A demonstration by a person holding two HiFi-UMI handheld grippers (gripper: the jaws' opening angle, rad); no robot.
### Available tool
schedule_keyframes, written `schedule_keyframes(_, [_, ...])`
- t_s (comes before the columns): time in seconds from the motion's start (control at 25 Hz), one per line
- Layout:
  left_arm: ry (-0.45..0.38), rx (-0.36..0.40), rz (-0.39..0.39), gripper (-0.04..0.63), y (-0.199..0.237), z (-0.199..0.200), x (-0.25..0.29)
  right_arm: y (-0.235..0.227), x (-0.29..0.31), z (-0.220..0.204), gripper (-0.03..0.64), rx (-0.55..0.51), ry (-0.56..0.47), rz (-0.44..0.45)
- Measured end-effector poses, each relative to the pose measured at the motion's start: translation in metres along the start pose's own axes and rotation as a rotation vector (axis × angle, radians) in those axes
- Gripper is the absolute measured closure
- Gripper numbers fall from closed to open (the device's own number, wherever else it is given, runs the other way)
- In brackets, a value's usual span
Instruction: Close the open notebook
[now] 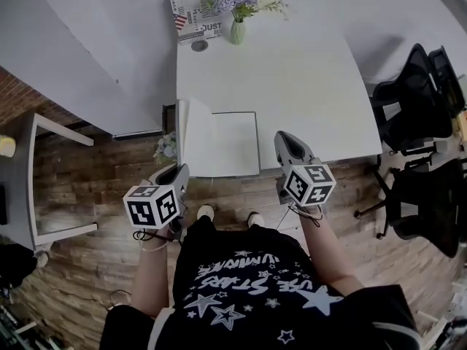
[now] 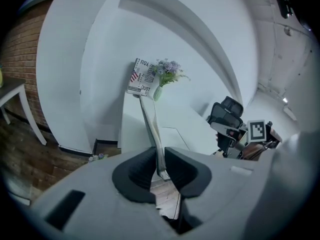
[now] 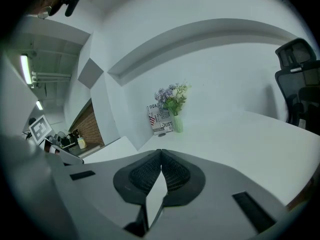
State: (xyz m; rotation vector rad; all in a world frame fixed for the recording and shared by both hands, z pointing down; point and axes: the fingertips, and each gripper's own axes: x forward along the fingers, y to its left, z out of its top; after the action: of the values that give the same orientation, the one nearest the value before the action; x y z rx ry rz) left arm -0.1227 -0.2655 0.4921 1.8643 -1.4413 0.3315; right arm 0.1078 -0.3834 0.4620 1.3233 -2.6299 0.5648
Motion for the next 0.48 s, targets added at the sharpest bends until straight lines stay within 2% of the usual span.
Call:
schedule_keyframes(0.2, [-0.007, 0.046, 0.04, 0.535, -0.029, 0.008, 0.006, -0.018, -0.005, 0.001, 0.614, 0.012, 0.001, 0.032])
schedule_keyframes(0.48, [-0.003, 0.138, 0.044, 0.537, -0.082, 0.01, 0.03, -0.049, -0.019, 0.007, 0.614, 0.026, -0.007, 0.053])
